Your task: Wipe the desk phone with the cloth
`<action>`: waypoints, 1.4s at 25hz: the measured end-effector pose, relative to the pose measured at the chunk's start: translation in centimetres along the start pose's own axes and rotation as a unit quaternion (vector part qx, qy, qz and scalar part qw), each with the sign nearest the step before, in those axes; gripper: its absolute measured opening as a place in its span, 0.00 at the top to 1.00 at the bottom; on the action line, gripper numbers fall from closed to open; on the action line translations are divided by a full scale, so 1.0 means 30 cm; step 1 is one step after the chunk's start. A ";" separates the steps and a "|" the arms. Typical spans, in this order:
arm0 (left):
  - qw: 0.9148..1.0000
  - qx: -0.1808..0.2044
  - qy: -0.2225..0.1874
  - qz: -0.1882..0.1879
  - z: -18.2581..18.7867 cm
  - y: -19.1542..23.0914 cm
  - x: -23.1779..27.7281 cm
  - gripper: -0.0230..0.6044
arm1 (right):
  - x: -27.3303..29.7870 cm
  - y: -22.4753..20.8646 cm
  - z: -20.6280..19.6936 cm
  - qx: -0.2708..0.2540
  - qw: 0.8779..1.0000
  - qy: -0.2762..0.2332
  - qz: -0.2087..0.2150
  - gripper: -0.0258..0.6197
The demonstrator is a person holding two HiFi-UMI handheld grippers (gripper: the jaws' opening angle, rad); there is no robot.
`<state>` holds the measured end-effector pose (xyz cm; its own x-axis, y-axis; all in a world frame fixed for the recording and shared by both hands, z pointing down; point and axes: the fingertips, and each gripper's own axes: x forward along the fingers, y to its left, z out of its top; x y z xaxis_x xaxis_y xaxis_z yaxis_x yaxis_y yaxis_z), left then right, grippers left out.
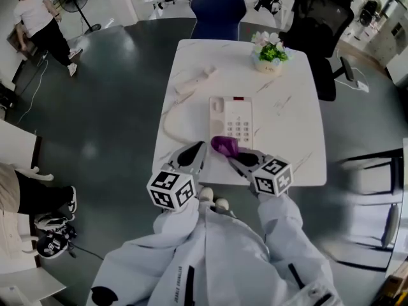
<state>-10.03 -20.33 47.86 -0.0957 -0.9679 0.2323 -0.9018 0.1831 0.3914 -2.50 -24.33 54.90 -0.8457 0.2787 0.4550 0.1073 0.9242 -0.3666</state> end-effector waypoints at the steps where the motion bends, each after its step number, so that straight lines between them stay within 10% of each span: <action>1: 1.000 0.002 0.000 -0.003 0.006 0.000 0.008 0.97 | -0.015 -0.012 0.022 0.012 1.000 -0.024 -0.008 0.91; 17: 0.996 0.025 0.025 -0.082 0.059 -0.011 0.160 0.97 | -0.155 -0.158 0.246 0.088 0.958 -0.236 -0.140 0.91; 35: 0.997 -0.003 0.043 -0.069 0.047 0.003 0.326 0.97 | -0.195 -0.434 0.396 0.030 0.948 -0.210 -0.237 0.91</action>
<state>-11.64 -30.03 48.90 0.0648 -0.9658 0.2509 -0.9016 0.0510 0.4295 -5.15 -41.08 47.37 -0.9267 -0.3038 0.2212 -0.3553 0.9000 -0.2524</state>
